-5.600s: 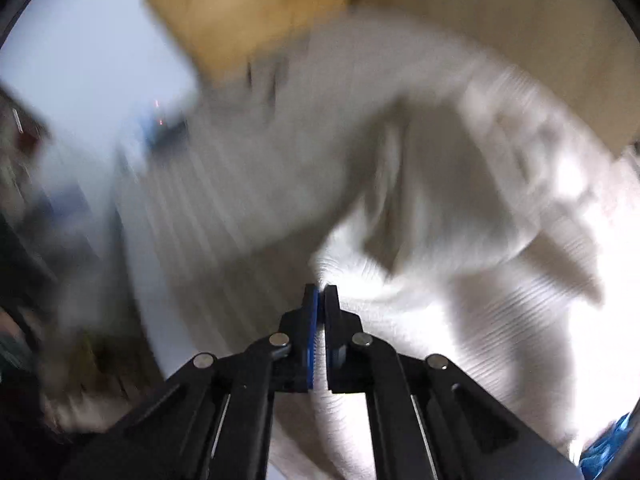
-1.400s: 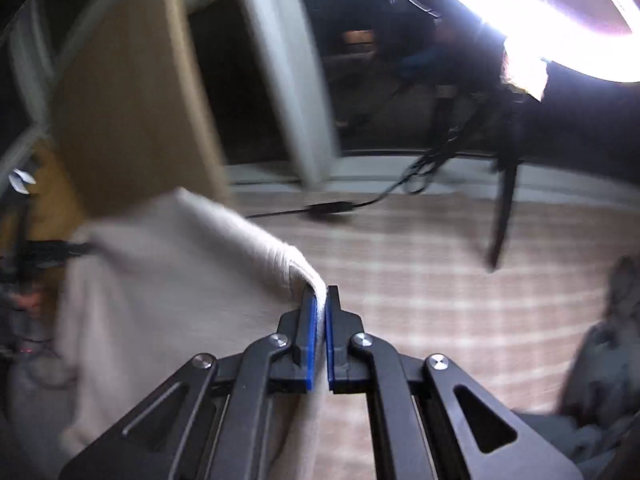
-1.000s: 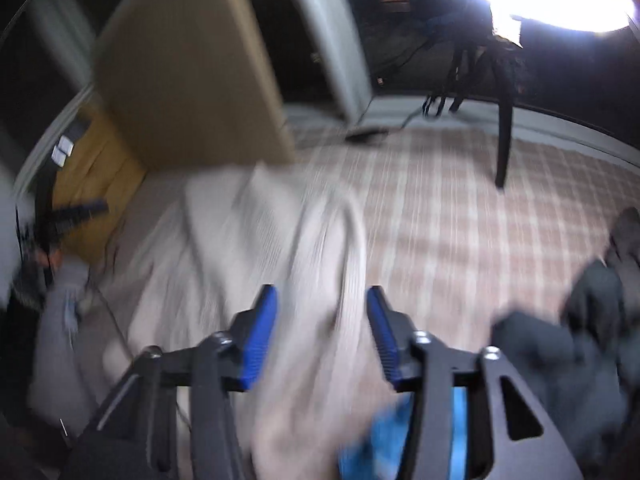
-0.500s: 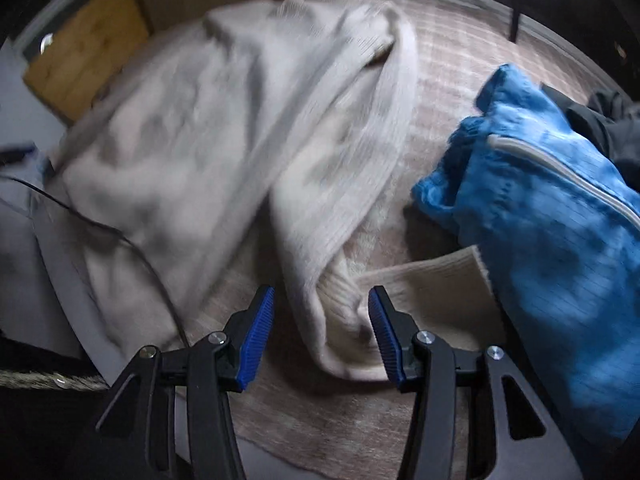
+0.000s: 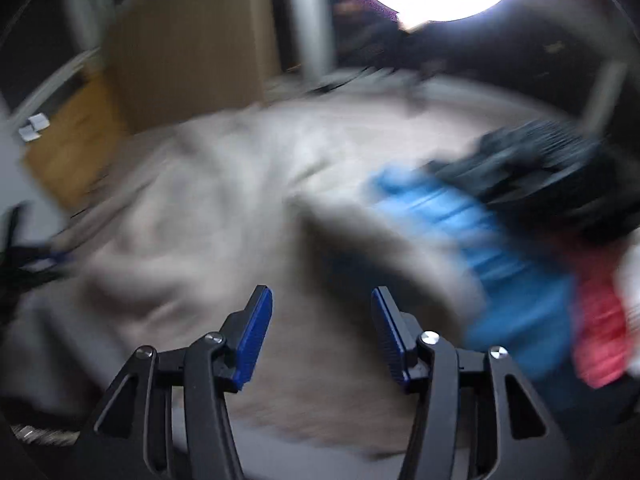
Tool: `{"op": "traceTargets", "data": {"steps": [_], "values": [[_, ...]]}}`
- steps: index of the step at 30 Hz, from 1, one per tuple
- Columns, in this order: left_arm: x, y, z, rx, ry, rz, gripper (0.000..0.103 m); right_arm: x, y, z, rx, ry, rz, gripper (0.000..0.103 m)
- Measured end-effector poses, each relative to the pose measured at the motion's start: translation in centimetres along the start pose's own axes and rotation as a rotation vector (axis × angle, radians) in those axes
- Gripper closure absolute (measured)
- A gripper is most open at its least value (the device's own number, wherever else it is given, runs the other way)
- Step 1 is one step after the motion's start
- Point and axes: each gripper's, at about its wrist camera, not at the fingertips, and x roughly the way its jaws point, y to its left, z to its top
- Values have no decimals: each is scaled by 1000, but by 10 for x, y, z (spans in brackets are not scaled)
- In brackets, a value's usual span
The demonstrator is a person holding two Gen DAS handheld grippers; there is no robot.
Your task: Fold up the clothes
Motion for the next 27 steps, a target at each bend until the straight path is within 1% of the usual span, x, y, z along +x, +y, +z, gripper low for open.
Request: {"op": "traceTargets", "data": {"steps": [1,2,4,5,6,8,9,10,11,12,13,14,16,18,19,20,21,22,23,24,25,26,27], "values": [[10,-1,2,9,12,-5,54,17,13,-11,3,47,72,52],[17,-1,3,11,19,-13,54,34,26,-21,0,89,120,52],[29,0,6,16,29,-32,54,71,52,-36,-26,160,154,52],[32,1,7,18,19,-49,54,90,65,-44,-39,195,170,52],[33,2,9,17,10,-63,55,103,75,-49,-49,218,184,52],[34,4,13,3,-6,-83,58,118,88,-54,-60,233,198,52],[32,4,14,5,-19,-111,64,125,92,-55,-69,236,198,52],[29,3,15,13,-42,-141,83,130,96,-55,-78,225,202,52],[26,1,15,19,-58,-167,95,130,98,-52,-80,208,219,70],[21,0,14,19,-60,-186,95,132,98,-49,-74,217,242,100],[13,-2,11,18,-60,-208,96,134,99,-46,-68,234,246,99],[4,-4,9,17,-61,-229,96,129,98,-41,-69,236,229,99],[-15,-9,2,13,-64,-263,97,102,96,-27,-83,206,233,99],[-44,-15,-9,4,-73,-253,97,57,92,-7,-123,153,246,99],[-58,-16,-15,-7,-79,-253,100,33,90,2,-143,124,252,99],[-71,-15,-21,-30,-85,-264,100,9,88,11,-163,87,251,99],[-76,-16,-28,-41,-68,-265,101,-9,86,17,-182,61,230,99],[-68,-18,-35,-32,-15,-238,90,-19,84,20,-195,57,198,98],[-61,-21,-42,-23,37,-211,82,-21,83,19,-214,84,175,93],[-54,-23,-50,-13,90,-184,77,-16,84,15,-238,150,165,71],[-46,-22,-55,-11,130,-152,79,-9,84,10,-252,211,145,61],[-38,-16,-56,-21,146,-110,79,0,82,4,-249,249,109,57],[-32,-7,-53,-39,149,-73,79,8,77,2,-234,257,87,57]]}}
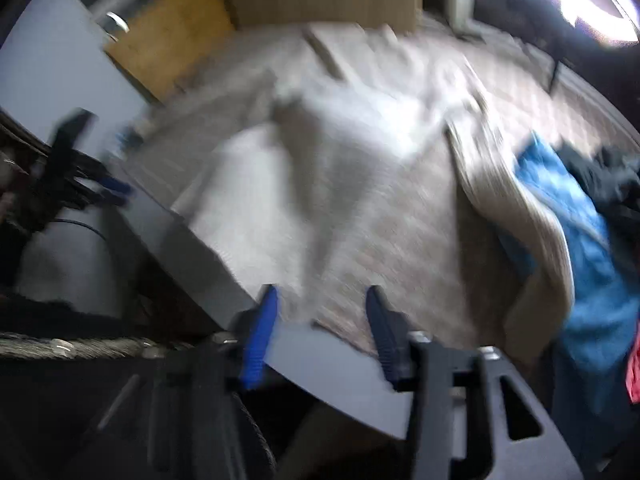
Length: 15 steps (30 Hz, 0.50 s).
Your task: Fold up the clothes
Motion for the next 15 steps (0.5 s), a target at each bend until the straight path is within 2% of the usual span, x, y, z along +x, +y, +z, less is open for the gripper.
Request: {"op": "traceTargets", "data": {"steps": [2,5,7,9,10,13,15], "values": [[1,23,21,-60,-50,55,79,8,-17,4,73,-14,46,57],[-1,44,70,-52,-153,189,73,20,-39,13,174,-40,75,57],[4,60,109,-17,-216,276,54,30,-49,17,214,-43,66,57],[18,81,138,-6,-213,340,53,45,-62,20,282,-33,80,57],[27,94,150,-14,-183,362,53,53,-69,21,315,-27,93,57],[50,119,168,-13,-108,392,55,62,-74,15,349,-29,91,57],[56,130,172,-16,-89,395,55,66,-78,11,368,-29,86,57]]}}
